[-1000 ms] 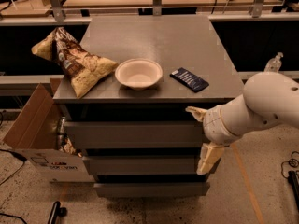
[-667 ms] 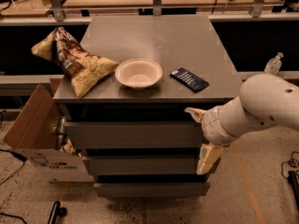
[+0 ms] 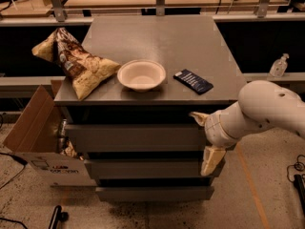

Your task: Open top drawer

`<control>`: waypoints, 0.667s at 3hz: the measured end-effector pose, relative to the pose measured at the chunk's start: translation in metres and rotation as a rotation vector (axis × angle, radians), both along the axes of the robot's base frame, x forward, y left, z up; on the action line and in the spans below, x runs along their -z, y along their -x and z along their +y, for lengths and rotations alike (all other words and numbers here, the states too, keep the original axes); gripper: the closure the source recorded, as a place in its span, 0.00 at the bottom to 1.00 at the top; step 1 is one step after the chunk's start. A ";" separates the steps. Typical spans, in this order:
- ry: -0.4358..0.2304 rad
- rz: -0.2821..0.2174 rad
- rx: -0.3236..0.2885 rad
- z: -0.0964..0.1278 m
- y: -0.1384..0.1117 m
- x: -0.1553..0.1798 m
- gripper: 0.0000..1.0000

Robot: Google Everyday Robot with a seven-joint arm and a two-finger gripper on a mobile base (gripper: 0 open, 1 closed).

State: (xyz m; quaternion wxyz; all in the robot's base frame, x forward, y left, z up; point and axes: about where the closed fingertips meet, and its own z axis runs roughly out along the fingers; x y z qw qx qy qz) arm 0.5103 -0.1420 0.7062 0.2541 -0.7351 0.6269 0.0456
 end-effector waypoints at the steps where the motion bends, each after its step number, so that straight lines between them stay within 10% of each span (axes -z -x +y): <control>1: -0.001 0.013 0.004 -0.002 -0.006 0.009 0.00; 2: 0.018 0.036 0.021 -0.006 -0.012 0.018 0.00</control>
Offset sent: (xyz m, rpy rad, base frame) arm 0.0202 -0.0133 -0.0297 -0.0431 0.0643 -0.0531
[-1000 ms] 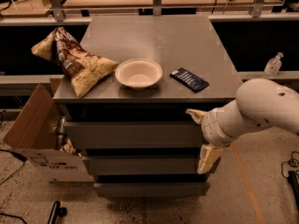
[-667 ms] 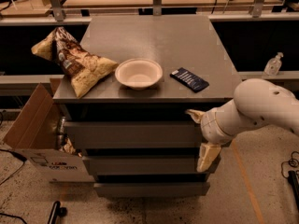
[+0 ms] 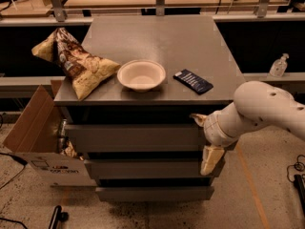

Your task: Open top drawer

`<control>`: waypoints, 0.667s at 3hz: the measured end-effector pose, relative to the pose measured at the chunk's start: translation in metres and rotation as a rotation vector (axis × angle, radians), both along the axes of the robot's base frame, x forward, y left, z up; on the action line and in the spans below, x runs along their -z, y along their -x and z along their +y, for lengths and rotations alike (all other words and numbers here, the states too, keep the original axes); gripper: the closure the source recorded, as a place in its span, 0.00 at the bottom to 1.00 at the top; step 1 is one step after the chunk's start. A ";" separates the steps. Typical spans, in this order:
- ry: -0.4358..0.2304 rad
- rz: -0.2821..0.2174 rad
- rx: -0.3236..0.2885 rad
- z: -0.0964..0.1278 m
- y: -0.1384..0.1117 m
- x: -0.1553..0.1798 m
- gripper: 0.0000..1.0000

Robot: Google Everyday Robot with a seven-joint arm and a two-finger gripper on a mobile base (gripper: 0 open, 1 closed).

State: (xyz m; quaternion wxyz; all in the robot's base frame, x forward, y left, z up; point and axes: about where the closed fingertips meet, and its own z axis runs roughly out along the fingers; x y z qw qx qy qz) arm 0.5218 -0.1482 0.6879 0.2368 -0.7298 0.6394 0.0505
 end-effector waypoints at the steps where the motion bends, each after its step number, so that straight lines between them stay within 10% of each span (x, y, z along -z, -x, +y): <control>1: 0.015 0.026 0.024 -0.003 -0.005 0.009 0.17; 2: 0.029 0.058 0.047 -0.006 -0.005 0.013 0.38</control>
Offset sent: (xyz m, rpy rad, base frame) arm 0.0058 -0.0116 -0.0162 -0.0448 0.0954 -0.0801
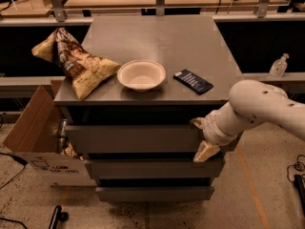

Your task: Open top drawer

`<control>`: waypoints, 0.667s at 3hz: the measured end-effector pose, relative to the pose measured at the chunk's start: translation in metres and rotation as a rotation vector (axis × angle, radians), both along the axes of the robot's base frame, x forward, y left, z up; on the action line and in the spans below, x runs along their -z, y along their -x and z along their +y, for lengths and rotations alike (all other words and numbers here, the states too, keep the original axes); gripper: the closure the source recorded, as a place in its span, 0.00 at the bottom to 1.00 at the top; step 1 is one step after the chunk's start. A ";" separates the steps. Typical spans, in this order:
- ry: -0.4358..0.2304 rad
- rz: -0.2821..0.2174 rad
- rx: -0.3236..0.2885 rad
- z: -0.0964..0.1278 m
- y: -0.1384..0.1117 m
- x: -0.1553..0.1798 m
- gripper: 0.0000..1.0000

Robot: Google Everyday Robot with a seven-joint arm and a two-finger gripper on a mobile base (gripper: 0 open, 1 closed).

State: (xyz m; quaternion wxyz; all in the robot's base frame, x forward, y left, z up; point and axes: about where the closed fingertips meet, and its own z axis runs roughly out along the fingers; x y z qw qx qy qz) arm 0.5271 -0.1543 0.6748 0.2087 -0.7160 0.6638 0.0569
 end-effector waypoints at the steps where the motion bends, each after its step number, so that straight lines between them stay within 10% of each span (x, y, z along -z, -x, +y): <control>1: 0.011 0.030 -0.004 0.004 0.010 -0.002 0.39; 2: 0.007 0.041 -0.031 0.013 0.033 -0.011 0.38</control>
Offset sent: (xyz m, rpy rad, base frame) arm -0.0657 0.0265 0.0264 0.0000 0.0508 0.0703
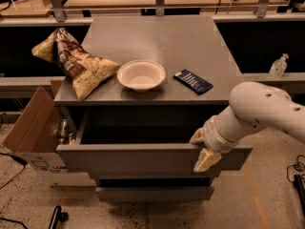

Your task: Open top drawer

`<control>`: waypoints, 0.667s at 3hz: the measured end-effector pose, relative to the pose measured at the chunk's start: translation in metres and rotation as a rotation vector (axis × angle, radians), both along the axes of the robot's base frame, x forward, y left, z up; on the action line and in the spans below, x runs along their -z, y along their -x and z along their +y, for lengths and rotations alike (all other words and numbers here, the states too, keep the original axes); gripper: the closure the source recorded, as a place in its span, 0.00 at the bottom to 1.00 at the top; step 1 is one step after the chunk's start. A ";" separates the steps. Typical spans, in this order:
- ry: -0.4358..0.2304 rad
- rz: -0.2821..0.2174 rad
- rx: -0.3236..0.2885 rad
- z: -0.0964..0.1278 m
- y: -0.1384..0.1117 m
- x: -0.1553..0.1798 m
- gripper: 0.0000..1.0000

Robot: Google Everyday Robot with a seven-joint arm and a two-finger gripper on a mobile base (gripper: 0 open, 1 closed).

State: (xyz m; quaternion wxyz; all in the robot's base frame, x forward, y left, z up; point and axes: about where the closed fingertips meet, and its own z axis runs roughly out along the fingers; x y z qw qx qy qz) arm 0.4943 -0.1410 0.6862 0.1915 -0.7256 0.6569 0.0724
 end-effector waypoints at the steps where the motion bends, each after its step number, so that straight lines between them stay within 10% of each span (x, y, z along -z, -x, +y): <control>1: -0.017 0.010 -0.041 0.010 0.030 -0.012 0.38; 2: -0.051 -0.016 -0.076 0.015 0.052 -0.031 0.20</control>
Offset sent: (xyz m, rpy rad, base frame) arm -0.0801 0.0181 0.0540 0.0991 -0.0520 0.1185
